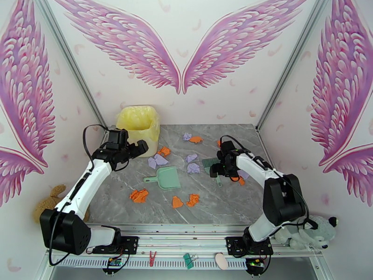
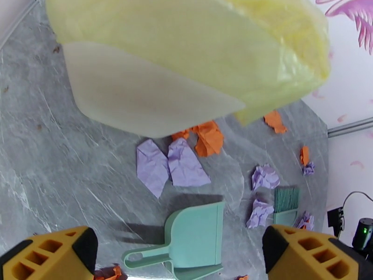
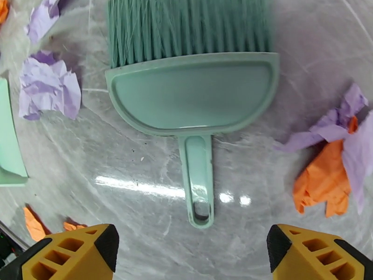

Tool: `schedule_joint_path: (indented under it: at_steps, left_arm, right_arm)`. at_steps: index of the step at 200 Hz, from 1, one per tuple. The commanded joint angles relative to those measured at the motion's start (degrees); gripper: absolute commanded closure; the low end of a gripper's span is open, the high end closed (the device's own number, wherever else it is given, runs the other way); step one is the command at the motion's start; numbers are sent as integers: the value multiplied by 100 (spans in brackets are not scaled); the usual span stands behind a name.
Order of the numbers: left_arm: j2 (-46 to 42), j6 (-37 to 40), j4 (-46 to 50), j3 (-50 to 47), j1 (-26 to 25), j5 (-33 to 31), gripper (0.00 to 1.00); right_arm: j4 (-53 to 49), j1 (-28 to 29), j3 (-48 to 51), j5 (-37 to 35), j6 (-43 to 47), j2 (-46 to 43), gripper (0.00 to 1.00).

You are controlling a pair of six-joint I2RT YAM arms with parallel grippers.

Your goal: Sweep away the paper scraps from the table

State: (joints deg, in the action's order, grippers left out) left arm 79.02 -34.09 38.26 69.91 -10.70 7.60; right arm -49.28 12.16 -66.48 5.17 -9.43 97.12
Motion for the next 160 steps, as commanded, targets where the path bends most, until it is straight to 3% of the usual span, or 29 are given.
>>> schedule_joint_path:
  at_steps: [1,63,99,139,160]
  left_arm:
    - [220,35,199,80,-200,203,1]
    - [499,-25,16,74,-388,561,1]
    - [740,-494,-582,-194,-391,1363,1]
    - [1180,350,127,640,-933,1199,1]
    - [1371,424,153,853,-1114,1357,6]
  right_arm:
    - [175,4,-222,2,73,436,21]
    - [176,75,-371,15,169,1021,28]
    - [183,99,-263,-255,231,1048,37]
    - [363,128,48,-211,183,1019,47]
    - [431,138,159,-140,182,973,51]
